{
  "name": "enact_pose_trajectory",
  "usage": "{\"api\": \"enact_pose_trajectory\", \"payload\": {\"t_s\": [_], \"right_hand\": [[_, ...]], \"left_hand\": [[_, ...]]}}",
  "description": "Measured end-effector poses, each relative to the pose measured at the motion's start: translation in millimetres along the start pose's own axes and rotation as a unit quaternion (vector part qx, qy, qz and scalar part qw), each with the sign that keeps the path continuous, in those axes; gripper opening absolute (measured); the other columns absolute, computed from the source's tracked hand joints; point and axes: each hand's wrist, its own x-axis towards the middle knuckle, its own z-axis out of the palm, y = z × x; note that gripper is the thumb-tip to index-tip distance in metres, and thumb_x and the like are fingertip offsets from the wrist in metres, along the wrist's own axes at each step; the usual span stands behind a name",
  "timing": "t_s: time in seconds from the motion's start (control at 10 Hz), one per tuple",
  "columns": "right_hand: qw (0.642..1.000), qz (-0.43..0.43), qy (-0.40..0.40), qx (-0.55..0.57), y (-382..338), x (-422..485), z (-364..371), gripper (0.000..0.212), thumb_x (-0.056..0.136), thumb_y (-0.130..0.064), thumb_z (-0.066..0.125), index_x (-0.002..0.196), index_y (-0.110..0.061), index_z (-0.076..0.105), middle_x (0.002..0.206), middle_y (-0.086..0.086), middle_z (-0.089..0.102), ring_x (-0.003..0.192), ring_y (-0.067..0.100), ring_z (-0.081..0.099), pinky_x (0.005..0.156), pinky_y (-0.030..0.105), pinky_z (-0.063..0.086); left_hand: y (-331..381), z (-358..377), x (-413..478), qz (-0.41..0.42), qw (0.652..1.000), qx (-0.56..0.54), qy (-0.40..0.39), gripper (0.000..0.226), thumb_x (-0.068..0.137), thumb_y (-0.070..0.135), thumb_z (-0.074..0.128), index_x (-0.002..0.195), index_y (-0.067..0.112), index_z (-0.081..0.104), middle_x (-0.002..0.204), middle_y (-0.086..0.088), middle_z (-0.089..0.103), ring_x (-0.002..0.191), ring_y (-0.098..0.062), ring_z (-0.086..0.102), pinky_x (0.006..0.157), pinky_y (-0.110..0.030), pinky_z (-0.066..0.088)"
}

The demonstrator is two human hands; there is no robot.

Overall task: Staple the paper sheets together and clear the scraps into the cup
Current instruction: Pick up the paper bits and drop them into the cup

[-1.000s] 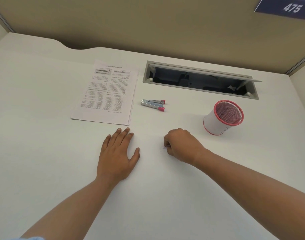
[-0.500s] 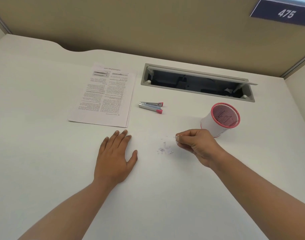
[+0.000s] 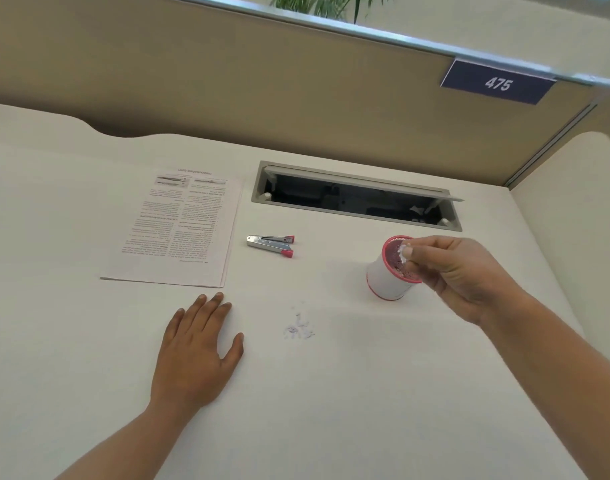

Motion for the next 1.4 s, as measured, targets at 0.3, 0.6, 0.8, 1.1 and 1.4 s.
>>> {"api": "enact_pose_trajectory", "payload": {"t_s": [0.3, 0.6, 0.8, 1.1, 1.4], "right_hand": [[0.801, -0.094, 0.032, -0.591, 0, 58, -11, 0.016, 0.085, -0.010, 0.067, 0.094, -0.014, 0.079, 0.102, 0.008, 0.072, 0.089, 0.024, 0.064, 0.060, 0.027, 0.054], [0.733, -0.145, 0.047, -0.663, 4, 64, -5, 0.029, 0.083, 0.000, 0.057, 0.093, -0.017, 0.077, 0.104, 0.010, 0.073, 0.089, 0.030, 0.066, 0.076, 0.037, 0.059], [0.731, -0.135, 0.017, -0.669, 7, 63, -5, 0.028, 0.091, -0.008, 0.054, 0.108, -0.016, 0.075, 0.115, 0.010, 0.070, 0.098, 0.031, 0.065, 0.083, 0.039, 0.057], [0.766, -0.182, 0.049, -0.615, 11, 60, -6, 0.035, 0.091, -0.006, 0.050, 0.114, -0.021, 0.072, 0.117, 0.006, 0.071, 0.104, 0.030, 0.064, 0.086, 0.041, 0.057], [0.768, -0.219, 0.107, -0.593, 24, 57, -7, 0.035, 0.092, -0.005, 0.047, 0.112, -0.017, 0.073, 0.117, 0.009, 0.070, 0.105, 0.029, 0.061, 0.085, 0.038, 0.054]], "left_hand": [[1, 1, 1, 0.003, 1.000, 0.003, 0.004, 0.061, 0.090, 0.054, 0.040, 0.137, 0.020, 0.057, 0.153, 0.004, 0.050, 0.145, -0.020, 0.041, 0.121, -0.042, 0.023], [1, 0, 2, 0.003, 1.000, 0.002, 0.003, 0.060, 0.090, 0.054, 0.040, 0.137, 0.020, 0.057, 0.152, 0.004, 0.051, 0.145, -0.021, 0.041, 0.121, -0.043, 0.025], [1, 0, 1, -0.001, 1.000, -0.004, -0.001, 0.061, 0.090, 0.055, 0.039, 0.138, 0.021, 0.056, 0.153, 0.005, 0.049, 0.146, -0.019, 0.039, 0.122, -0.042, 0.022], [1, -1, 1, -0.003, 1.000, 0.000, -0.003, 0.061, 0.090, 0.055, 0.039, 0.138, 0.021, 0.056, 0.153, 0.005, 0.049, 0.146, -0.020, 0.039, 0.122, -0.043, 0.023], [2, -1, 1, -0.004, 1.000, 0.002, -0.001, 0.060, 0.091, 0.055, 0.040, 0.138, 0.021, 0.056, 0.154, 0.004, 0.049, 0.146, -0.019, 0.039, 0.122, -0.042, 0.022]]}}
